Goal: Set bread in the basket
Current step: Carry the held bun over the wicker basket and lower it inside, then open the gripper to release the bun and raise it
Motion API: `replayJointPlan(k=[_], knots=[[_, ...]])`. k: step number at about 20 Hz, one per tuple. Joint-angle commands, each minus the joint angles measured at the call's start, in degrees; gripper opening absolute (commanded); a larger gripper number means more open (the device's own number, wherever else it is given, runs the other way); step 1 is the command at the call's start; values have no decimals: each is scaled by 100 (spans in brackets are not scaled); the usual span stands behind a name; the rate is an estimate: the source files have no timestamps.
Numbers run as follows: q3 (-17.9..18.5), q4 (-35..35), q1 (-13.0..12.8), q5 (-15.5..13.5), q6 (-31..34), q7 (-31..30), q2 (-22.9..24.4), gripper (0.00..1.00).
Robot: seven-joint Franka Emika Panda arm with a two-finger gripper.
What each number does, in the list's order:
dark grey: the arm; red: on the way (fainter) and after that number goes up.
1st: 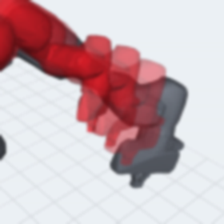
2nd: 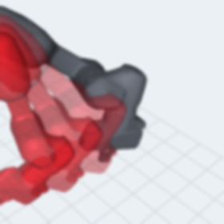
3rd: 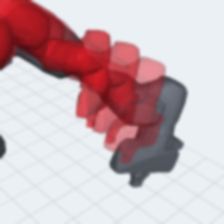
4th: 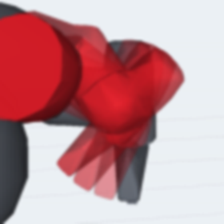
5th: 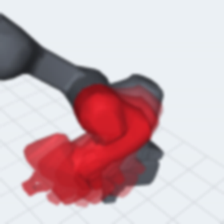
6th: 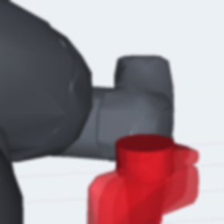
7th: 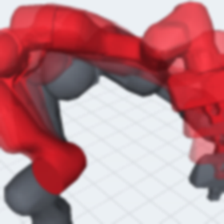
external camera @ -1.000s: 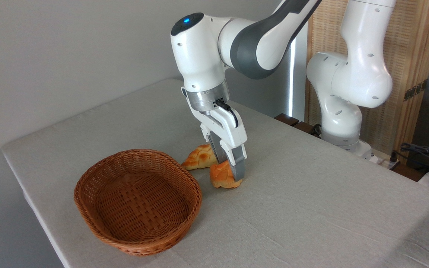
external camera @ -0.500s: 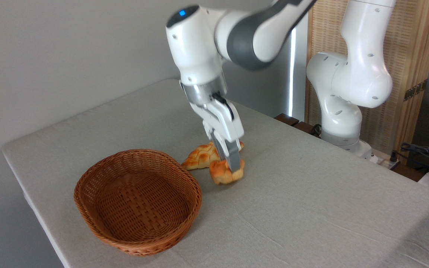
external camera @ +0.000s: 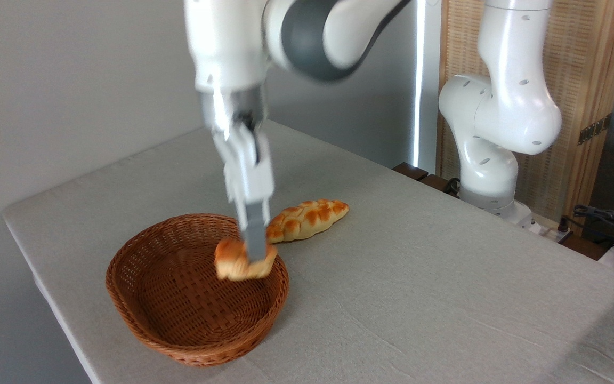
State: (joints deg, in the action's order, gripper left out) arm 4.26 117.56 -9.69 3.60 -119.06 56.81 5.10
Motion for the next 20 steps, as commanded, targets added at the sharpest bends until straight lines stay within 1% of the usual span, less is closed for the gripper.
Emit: replayJointPlan(k=[1, 3, 4, 5, 6, 7, 8, 9, 11, 20], knots=[[66, -172, -50, -105, -565, 94, -518, 30], [66, -172, -50, -114, -636, 102, -519, 34], [66, -164, -50, -105, -654, 111, -519, 45], [75, -138, -50, -79, -654, 146, -527, 62], [92, -120, -50, -70, -671, 181, -527, 76], [93, -111, -50, -44, -680, 216, -527, 82], [93, -120, -50, -18, -689, 269, -527, 97], [101, -111, -50, 9, -698, 313, -527, 100], [154, -67, -50, 35, -698, 375, -527, 100], [163, -67, -50, 27, -645, 393, -527, 100]])
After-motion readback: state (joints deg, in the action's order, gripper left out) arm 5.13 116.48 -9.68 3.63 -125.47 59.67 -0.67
